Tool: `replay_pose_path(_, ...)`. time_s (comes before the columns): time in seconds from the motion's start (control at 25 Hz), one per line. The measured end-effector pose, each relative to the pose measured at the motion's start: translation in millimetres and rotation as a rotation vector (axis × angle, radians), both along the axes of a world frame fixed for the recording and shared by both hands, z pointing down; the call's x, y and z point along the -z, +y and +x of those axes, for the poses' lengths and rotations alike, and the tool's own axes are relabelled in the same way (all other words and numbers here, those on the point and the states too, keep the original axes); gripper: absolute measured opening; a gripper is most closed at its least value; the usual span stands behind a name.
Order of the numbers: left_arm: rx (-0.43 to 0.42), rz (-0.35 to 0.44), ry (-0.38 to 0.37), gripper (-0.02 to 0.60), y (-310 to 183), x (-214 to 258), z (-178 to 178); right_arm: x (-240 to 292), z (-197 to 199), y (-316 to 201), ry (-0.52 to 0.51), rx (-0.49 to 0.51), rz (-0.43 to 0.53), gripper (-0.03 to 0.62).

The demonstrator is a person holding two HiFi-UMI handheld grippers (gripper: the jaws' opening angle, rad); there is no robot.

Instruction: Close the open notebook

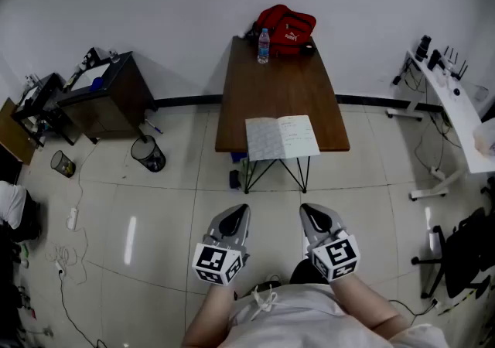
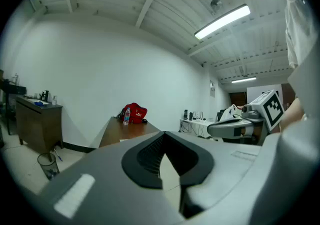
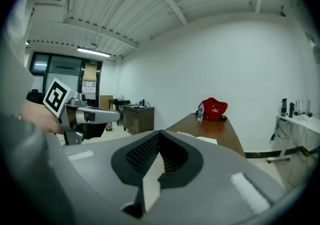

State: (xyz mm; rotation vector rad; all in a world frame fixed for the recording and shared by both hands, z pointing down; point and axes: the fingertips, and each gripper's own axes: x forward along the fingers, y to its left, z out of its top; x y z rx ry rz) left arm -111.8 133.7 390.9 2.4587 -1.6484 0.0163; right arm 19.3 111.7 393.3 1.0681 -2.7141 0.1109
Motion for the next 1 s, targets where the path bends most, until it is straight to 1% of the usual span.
replay_pose_path(0.28, 0.004, -0.041, 0.01, 0.006, -14, -20, -7, -12, 2, -19, -0.004, -0.027, -0.022, 0.002)
replay_pose_path(0.52, 0.037, -0.077, 0.02, 0.006, -49, -37, -17, -27, 4, -50, 0.01, -0.021, -0.048, 0.003)
replay_pose_path(0.8, 0.085, -0.163, 0.017, 0.006, -112, -71, -30, -50, -6, -128, 0.026, 0.019, -0.101, 0.003)
replay_pose_path(0.92, 0.113, -0.222, 0.022, 0.006, -149, -95, -39, -63, -13, -170, 0.036, 0.046, -0.135, 0.002)
replay_pose_path(1.0, 0.123, -0.268, 0.041, 0.006, -175, -112, -42, -70, -16, -201, 0.046, 0.059, -0.16, 0.002)
